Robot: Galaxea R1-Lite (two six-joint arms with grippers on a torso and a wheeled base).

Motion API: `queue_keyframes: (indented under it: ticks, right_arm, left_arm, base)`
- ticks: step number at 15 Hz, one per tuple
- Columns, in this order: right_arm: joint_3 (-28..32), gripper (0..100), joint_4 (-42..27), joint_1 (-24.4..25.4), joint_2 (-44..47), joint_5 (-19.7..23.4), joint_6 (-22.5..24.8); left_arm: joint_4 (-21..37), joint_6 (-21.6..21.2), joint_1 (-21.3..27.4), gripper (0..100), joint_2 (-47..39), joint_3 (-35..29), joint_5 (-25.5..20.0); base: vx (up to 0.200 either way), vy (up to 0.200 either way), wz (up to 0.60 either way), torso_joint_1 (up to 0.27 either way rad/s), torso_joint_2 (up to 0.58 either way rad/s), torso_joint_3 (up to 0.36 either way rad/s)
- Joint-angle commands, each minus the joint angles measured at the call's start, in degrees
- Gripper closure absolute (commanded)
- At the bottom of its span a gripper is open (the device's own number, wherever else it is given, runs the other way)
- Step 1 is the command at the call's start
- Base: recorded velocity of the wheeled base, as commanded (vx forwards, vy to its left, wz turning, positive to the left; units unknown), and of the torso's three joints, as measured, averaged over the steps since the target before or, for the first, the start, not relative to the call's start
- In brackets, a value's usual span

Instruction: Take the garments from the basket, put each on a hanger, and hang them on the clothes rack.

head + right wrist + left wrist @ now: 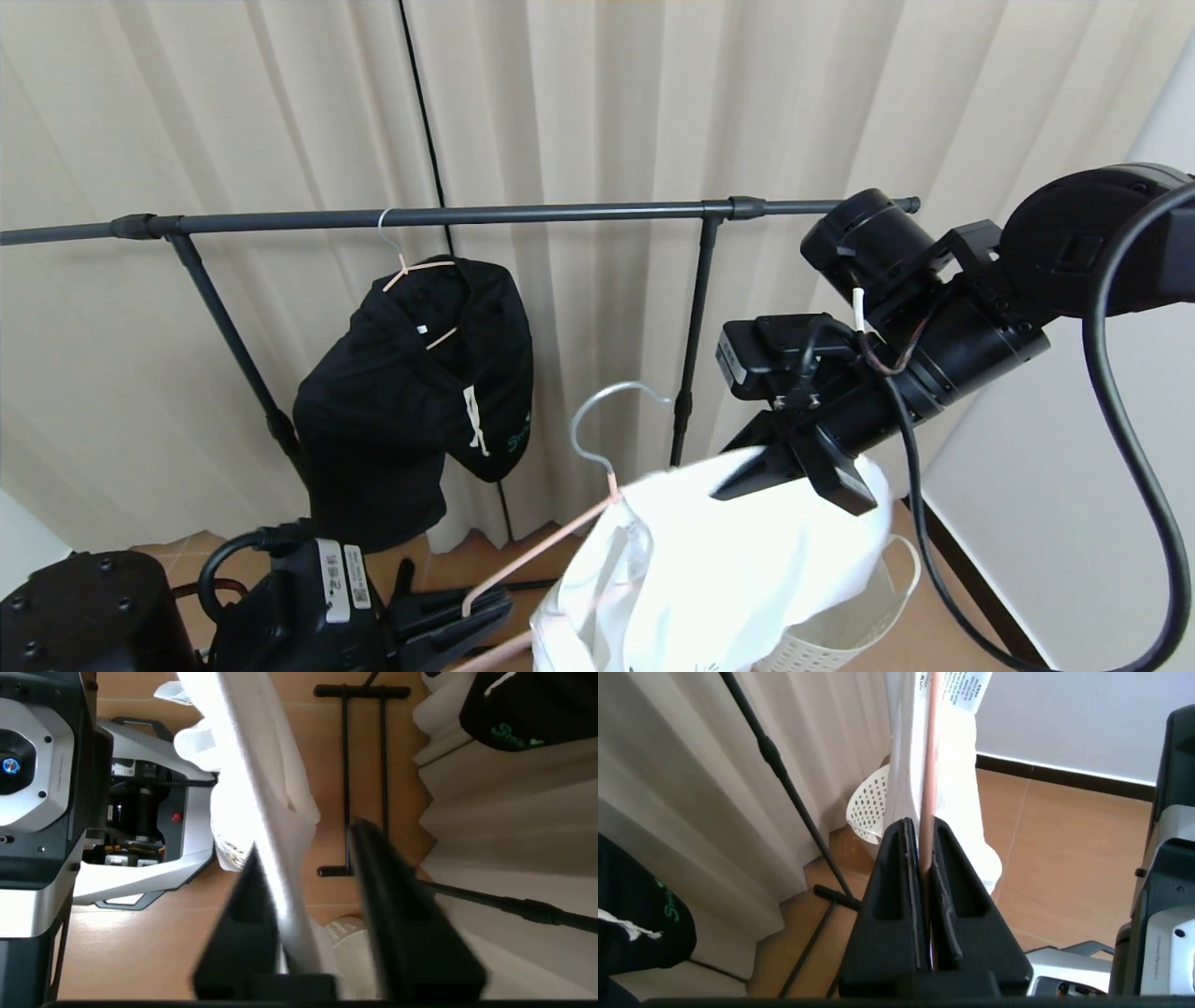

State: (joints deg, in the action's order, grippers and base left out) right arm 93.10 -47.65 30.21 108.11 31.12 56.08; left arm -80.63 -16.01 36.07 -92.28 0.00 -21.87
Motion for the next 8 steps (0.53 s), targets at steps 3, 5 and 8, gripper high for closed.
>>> queue_keyframes:
  ticks: [3, 5, 8]
  right_arm:
    - [-0.3, 100, -0.6, -0.1, -0.8, 0.3, 0.0]
    - [-0.5, 100, -0.9, -0.1, -1.2, 0.3, 0.0]
    - [-0.5, 100, -1.0, 0.2, -1.6, 0.1, 0.0]
  left_arm:
    - [0.0, 0.0, -0.1, 100, 0.0, 0.0, 0.2]
    - [0.0, 0.0, -0.2, 100, 0.0, 0.0, 0.2]
    - [0.0, 0.0, -0.2, 100, 0.0, 0.0, 0.2]
  base:
    - [0.000, 0.000, 0.00, 0.000, 0.00, 0.000]
    - [0.000, 0.000, 0.00, 0.000, 0.00, 0.000]
    - [0.000, 0.000, 0.00, 0.000, 0.00, 0.000]
